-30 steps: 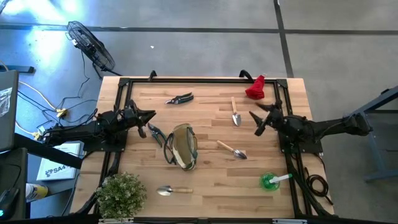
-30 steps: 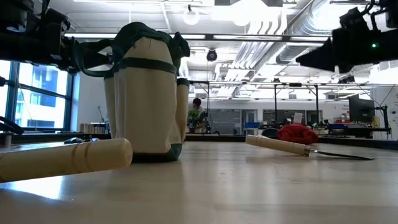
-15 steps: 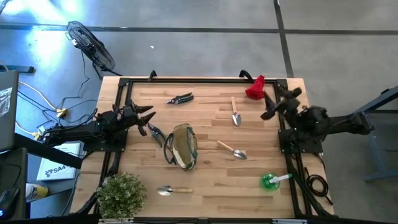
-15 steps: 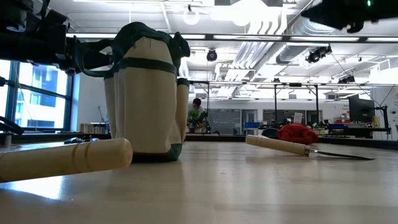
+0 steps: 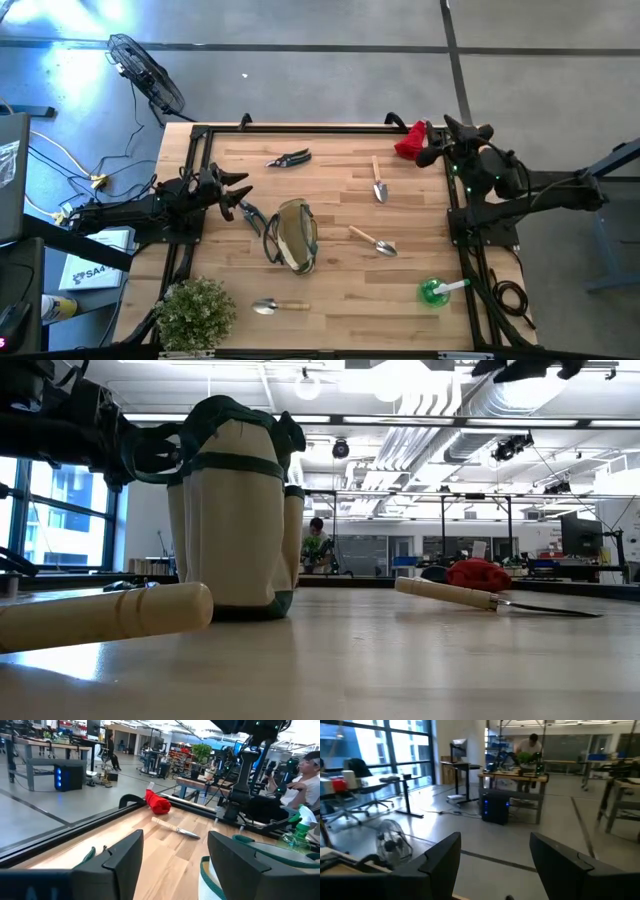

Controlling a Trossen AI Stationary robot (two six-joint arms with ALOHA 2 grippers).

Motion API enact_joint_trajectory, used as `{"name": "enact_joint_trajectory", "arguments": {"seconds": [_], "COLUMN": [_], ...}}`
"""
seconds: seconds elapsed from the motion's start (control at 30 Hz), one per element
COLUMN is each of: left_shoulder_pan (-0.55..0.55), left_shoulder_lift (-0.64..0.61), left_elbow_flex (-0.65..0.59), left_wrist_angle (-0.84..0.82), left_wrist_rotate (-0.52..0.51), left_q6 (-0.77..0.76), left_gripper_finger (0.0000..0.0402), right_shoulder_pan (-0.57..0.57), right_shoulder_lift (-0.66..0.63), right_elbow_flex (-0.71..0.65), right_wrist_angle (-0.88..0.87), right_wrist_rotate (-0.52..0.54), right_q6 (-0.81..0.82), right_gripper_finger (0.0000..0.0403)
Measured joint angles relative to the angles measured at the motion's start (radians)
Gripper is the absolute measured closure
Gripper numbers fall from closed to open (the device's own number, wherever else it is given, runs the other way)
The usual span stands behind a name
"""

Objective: Pick & Place Garden tools in Gardening bag
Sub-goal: Put the glove into the gardening bag

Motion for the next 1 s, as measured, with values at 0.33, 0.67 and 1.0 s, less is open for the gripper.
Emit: {"name": "enact_joint_trajectory", "arguments": {"seconds": [0.33, 0.67, 1.0], "left_shoulder_pan": [0.0, 0.0, 0.0], "left_shoulder_lift": [0.0, 0.0, 0.0], "left_elbow_flex": [0.0, 0.0, 0.0], "left_wrist_angle": [0.011, 0.015, 0.015], "left_wrist_rotate": [-0.011, -0.056, -0.066], "left_q6": [0.027, 0.029, 0.029], "left_gripper_finger": [0.0183, 0.0183, 0.0183], "right_shoulder_pan": [-0.204, -0.535, -0.812], "right_shoulder_lift": [0.091, 0.183, 0.378], "right_elbow_flex": [0.09, 0.102, 0.102], "right_wrist_angle": [-0.026, -0.066, -0.373], "right_wrist_rotate": [-0.27, -0.551, -0.843], "right_q6": [-0.01, 0.0, 0.347], "right_gripper_finger": [0.0174, 0.0174, 0.0174]}}
